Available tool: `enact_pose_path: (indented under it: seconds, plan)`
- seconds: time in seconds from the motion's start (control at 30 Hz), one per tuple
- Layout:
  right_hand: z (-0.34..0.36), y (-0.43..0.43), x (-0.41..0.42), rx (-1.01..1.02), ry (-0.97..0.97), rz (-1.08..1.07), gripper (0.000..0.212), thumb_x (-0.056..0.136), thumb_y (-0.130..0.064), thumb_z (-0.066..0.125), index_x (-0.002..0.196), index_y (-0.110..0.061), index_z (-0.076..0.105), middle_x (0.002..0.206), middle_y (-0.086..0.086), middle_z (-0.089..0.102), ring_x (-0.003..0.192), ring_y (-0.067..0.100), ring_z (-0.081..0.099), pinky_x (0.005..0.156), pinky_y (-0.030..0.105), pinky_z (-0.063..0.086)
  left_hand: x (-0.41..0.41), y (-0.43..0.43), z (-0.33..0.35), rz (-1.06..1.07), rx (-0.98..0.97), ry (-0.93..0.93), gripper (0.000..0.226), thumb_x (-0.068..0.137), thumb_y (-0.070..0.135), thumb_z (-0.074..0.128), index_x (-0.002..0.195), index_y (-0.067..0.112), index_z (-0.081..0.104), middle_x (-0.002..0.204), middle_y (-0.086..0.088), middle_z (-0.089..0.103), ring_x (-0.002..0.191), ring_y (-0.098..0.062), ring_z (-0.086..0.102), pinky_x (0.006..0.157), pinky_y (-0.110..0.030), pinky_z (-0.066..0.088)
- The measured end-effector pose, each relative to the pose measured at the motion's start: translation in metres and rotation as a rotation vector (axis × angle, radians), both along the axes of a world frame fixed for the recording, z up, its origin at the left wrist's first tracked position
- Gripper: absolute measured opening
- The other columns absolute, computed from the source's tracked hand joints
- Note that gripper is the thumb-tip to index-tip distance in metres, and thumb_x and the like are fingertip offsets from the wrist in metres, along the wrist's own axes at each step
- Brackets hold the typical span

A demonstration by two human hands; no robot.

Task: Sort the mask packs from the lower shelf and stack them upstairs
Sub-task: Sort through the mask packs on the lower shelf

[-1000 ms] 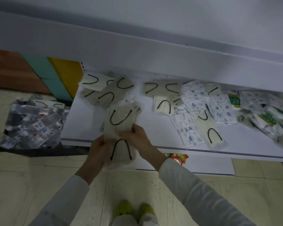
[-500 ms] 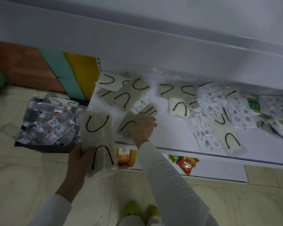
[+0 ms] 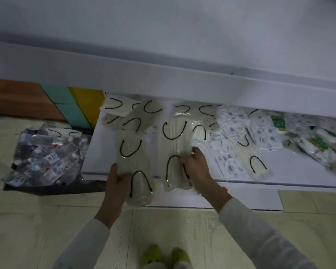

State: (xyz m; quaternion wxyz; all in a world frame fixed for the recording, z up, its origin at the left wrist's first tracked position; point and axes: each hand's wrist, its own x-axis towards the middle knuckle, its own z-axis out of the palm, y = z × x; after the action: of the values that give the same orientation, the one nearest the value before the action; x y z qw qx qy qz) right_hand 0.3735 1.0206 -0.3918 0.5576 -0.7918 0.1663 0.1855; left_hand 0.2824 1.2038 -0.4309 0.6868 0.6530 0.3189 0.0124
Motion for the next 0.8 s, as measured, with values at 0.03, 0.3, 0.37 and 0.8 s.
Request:
enact_pose_path:
  seconds: [0.03,0.3,0.37,0.8]
  plan:
    - [0.009,-0.002,-0.004,0.043,0.004,0.048,0.034,0.082,-0.007,0.057,0.114,-0.013,0.05,0.093,0.003,0.06,0.084,0.02,0.058,0.062,0.027,0.043,0.004,-0.01,0.004,-0.008,-0.018,-0.011,0.023,0.089,0.003,0.049,0.108,0.016,0.052,0.087,-0.01,0.06,0.08,-0.026,0.057,0.068,-0.04,0.051]
    - [0.055,-0.014,-0.027,-0.275,-0.271,0.487,0.063,0.072,-0.031,0.042,0.128,-0.002,0.044,0.118,0.014,0.045,0.113,0.029,0.042,0.083,0.021,0.03,0.023,-0.099,0.059,0.148,-0.303,-0.177,0.023,0.099,0.025,0.045,0.116,0.016,0.057,0.103,-0.003,0.064,0.091,-0.017,0.06,0.075,-0.026,0.05]
    - [0.067,-0.026,-0.03,-0.355,-0.352,0.514,0.088,0.064,-0.048,0.034,0.139,-0.002,0.037,0.126,0.014,0.039,0.12,0.029,0.035,0.091,0.019,0.026,0.021,-0.113,0.07,0.151,-0.272,-0.217,0.021,0.094,0.01,0.054,0.114,0.013,0.058,0.102,-0.008,0.066,0.091,-0.024,0.063,0.073,-0.033,0.053]
    - [0.193,-0.13,-0.084,0.167,-0.376,0.563,0.017,0.085,0.0,0.067,0.078,-0.014,0.062,0.053,-0.012,0.056,0.045,-0.001,0.045,0.047,0.014,0.035,-0.043,-0.142,0.178,0.014,-0.419,-0.325,0.061,0.049,0.018,0.084,0.106,0.006,0.064,0.097,-0.009,0.073,0.095,-0.031,0.068,0.075,-0.038,0.052]
